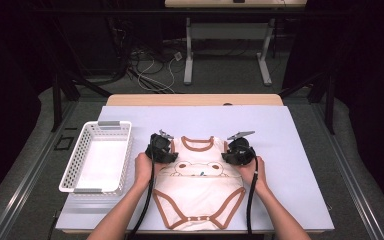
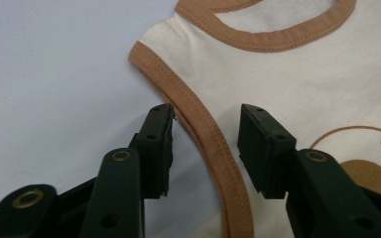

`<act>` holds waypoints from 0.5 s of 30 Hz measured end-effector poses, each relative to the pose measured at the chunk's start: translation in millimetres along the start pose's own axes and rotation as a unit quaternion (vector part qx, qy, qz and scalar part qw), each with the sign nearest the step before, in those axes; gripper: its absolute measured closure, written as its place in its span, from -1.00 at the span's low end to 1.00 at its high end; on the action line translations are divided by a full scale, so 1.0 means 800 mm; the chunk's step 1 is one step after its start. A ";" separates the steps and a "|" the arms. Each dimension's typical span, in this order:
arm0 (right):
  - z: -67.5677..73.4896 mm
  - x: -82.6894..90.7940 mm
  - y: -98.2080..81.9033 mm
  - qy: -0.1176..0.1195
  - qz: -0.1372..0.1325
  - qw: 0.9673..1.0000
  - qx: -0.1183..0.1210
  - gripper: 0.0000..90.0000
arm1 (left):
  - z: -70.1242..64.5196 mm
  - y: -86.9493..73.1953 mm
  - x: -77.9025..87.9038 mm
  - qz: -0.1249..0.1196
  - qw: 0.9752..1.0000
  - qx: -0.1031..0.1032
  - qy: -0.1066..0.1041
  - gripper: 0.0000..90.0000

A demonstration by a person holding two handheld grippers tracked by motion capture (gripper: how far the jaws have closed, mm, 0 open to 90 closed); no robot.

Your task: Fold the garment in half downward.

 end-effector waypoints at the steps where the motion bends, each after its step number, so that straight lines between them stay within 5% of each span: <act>1: -0.002 0.000 0.000 0.003 -0.001 1.000 -0.004 0.60 | 0.000 0.000 0.000 -0.003 1.000 -0.003 0.003 0.34; 6: 0.000 -0.001 -0.002 0.017 -0.003 1.000 -0.005 0.89 | -0.002 0.000 0.000 -0.002 1.000 -0.004 -0.010 0.55; 10: 0.001 -0.001 -0.002 0.018 -0.004 1.000 -0.009 0.93 | -0.002 -0.001 0.001 -0.004 1.000 0.007 -0.027 0.82; 15: 0.001 0.001 -0.002 0.024 -0.011 1.000 -0.016 0.95 | -0.003 0.000 0.001 -0.007 1.000 0.004 -0.025 0.88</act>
Point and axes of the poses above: each handheld gripper's, and its own axes: x roughly backward along the jaws, y roughly out of its top, z roughly to its left, the point moved 3 cm from there along -x, roughly forward along the jaws, and after that the axes turned 3 degrees about -x, right-handed, at the moved point
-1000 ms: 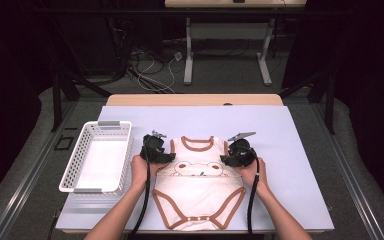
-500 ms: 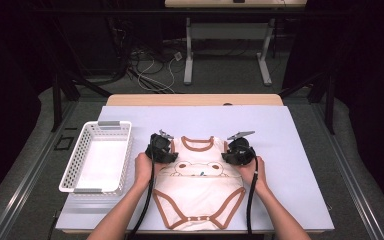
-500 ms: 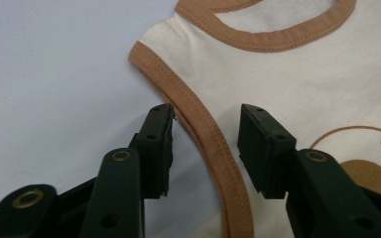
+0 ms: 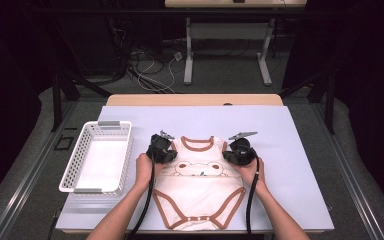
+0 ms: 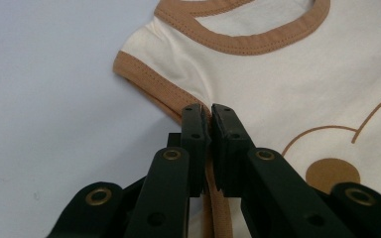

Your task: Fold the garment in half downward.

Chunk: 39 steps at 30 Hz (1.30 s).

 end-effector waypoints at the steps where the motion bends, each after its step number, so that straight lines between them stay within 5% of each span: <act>1: 0.000 0.001 0.000 -0.002 0.000 1.000 0.004 0.95 | 0.000 0.000 0.000 -0.002 1.000 0.002 0.003 0.88; 6: 0.003 0.010 0.002 -0.004 -0.008 1.000 0.012 0.95 | -0.003 0.002 0.009 -0.013 1.000 0.000 0.006 0.89; 17: 0.015 0.037 -0.013 0.009 0.014 0.999 0.051 0.93 | -0.023 -0.013 0.030 0.012 0.999 -0.038 -0.002 0.87; 21: 0.014 0.032 -0.018 0.015 0.028 0.998 0.047 0.67 | -0.023 -0.020 0.026 0.021 0.999 -0.050 0.003 0.78; 29: -0.003 0.039 0.001 0.009 -0.005 1.000 0.026 0.35 | -0.003 -0.005 0.037 -0.014 0.999 -0.019 0.027 0.11; 33: -0.006 0.034 0.009 -0.005 -0.012 1.000 0.017 0.34 | 0.007 0.002 0.031 -0.015 0.999 -0.013 0.050 0.01; 39: -0.019 0.013 0.015 -0.018 -0.009 1.000 -0.015 0.32 | 0.024 0.007 0.011 -0.007 0.998 0.013 0.058 0.00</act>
Point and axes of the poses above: each handheld gripper's, and its own axes: x roughly backward along the jaws, y roughly out of its top, z roughly to its left, the point moved 3 cm from there along -x, roughly forward along the jaws, and after that the axes turned 3 degrees about -x, right-handed, at the moved point
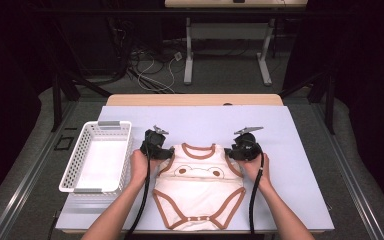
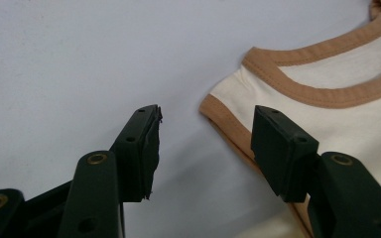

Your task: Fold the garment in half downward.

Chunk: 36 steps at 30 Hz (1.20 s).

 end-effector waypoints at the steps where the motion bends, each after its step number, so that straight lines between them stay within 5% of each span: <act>1: -0.001 -0.003 0.000 0.000 0.000 1.000 -0.001 0.32 | 0.002 0.000 -0.003 0.007 1.000 -0.004 -0.001 0.00; 7: 0.001 -0.013 0.001 0.004 0.005 1.000 -0.007 0.32 | 0.003 -0.001 -0.013 0.011 1.000 -0.003 -0.006 0.03; 14: 0.006 -0.021 0.001 -0.015 0.020 1.000 0.014 0.40 | -0.001 0.002 -0.013 0.019 0.999 -0.018 -0.022 0.23; 21: 0.011 -0.023 -0.002 -0.018 0.011 0.999 0.028 0.76 | -0.006 0.000 -0.012 0.016 0.998 -0.020 -0.058 0.69; 24: 0.013 -0.022 -0.003 -0.014 0.014 1.000 0.024 0.87 | -0.010 0.000 -0.013 0.010 0.998 -0.027 -0.056 0.87; 36: 0.011 -0.016 -0.002 0.000 -0.002 1.000 0.009 0.93 | -0.012 0.001 -0.007 -0.009 0.999 -0.021 -0.046 1.00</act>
Point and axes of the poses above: each handheld gripper's, and its own axes: x roughly backward along the jaws, y roughly out of its top, z roughly to its left, the point moved 3 cm from there along -x, roughly forward along the jaws, and after that the axes turned 3 degrees about -x, right-handed, at the moved point
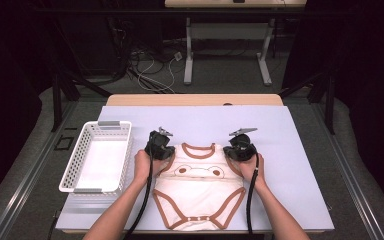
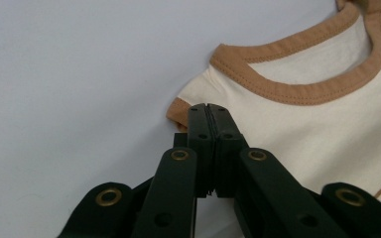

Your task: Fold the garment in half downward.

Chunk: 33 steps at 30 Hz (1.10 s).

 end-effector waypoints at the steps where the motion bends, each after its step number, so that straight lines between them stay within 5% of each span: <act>1: 0.000 0.002 0.000 0.002 -0.003 1.000 0.001 0.93 | 0.000 0.001 0.002 -0.001 1.000 -0.003 0.001 1.00; 9: 0.002 0.013 0.002 0.004 -0.015 1.000 0.011 0.93 | 0.000 -0.001 0.010 -0.010 1.000 -0.005 0.009 0.99; 16: 0.004 0.010 0.002 0.000 -0.008 1.000 0.014 0.93 | 0.007 0.006 -0.009 -0.002 1.000 -0.001 0.029 0.07; 19: 0.005 0.009 0.002 0.002 -0.007 1.000 0.020 0.93 | 0.008 0.007 -0.021 0.003 1.000 0.003 0.028 -0.08; 23: 0.005 0.010 0.002 0.001 -0.008 1.000 0.020 0.93 | -0.001 0.006 -0.022 -0.011 1.000 -0.006 0.005 0.37; 26: 0.005 0.010 0.001 0.006 -0.007 1.000 0.016 0.93 | -0.009 0.008 -0.019 0.005 1.000 -0.025 -0.009 0.75; 29: 0.004 0.011 0.001 0.005 -0.011 1.000 0.018 0.93 | -0.014 0.008 -0.017 0.008 0.999 -0.040 0.005 0.85; 33: 0.007 0.016 0.003 0.009 -0.018 1.000 0.019 0.93 | -0.018 0.006 -0.010 -0.013 0.999 -0.033 0.004 0.87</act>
Point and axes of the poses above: each handheld gripper's, and its own axes: x roughly backward along the jaws, y roughly out of its top, z roughly to its left, the point moved 3 cm from there along -x, roughly forward along the jaws, and after that the axes turned 3 degrees about -x, right-handed, at the moved point
